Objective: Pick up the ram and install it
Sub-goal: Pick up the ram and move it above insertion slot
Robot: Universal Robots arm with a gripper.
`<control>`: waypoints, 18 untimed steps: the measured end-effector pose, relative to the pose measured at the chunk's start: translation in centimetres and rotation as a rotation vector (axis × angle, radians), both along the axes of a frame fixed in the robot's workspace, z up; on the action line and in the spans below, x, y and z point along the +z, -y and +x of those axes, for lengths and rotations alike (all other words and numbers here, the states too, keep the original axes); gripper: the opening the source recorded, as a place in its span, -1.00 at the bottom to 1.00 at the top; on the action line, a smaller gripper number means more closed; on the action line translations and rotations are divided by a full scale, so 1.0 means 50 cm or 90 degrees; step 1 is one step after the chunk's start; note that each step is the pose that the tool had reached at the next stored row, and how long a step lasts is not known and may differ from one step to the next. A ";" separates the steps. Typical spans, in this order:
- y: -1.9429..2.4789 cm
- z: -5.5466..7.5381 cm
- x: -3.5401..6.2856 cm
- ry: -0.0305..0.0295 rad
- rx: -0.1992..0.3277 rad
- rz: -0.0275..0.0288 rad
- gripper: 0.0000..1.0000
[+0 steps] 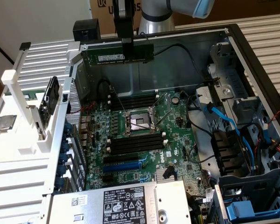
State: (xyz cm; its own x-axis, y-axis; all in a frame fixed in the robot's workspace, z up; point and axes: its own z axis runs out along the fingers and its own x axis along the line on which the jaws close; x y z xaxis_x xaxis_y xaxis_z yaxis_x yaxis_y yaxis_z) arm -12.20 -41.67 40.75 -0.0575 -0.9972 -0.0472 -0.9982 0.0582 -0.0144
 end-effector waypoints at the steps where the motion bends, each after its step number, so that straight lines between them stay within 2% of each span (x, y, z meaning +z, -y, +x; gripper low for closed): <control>1: 0.0014 0.000 -0.001 0.0000 0.000 0.0069 -0.74; 2: 0.0030 0.000 -0.002 0.0000 0.001 0.0125 -0.74; 3: 0.0039 0.000 -0.003 0.0000 0.002 0.0163 -0.74; 4: 0.0069 0.001 -0.009 -0.0001 0.008 0.0271 -0.74; 5: 0.0078 0.001 -0.011 0.0000 0.010 0.0293 -0.74; 8: 0.0111 0.002 -0.016 -0.0001 0.013 0.0343 -0.74; 11: 0.0143 0.003 -0.023 -0.0002 0.016 0.0375 -0.74; 13: 0.0152 0.003 -0.032 -0.0002 0.019 0.0382 -0.74; 16: 0.0150 0.008 -0.058 -0.0007 0.032 0.0382 -0.74; 18: 0.0135 0.011 -0.065 -0.0008 0.037 0.0382 -0.74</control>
State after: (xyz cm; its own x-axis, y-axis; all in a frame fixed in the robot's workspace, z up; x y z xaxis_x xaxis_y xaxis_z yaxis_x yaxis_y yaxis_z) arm -11.66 -42.34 37.48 0.0007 -0.9943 -0.1069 -0.9999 0.0005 -0.0114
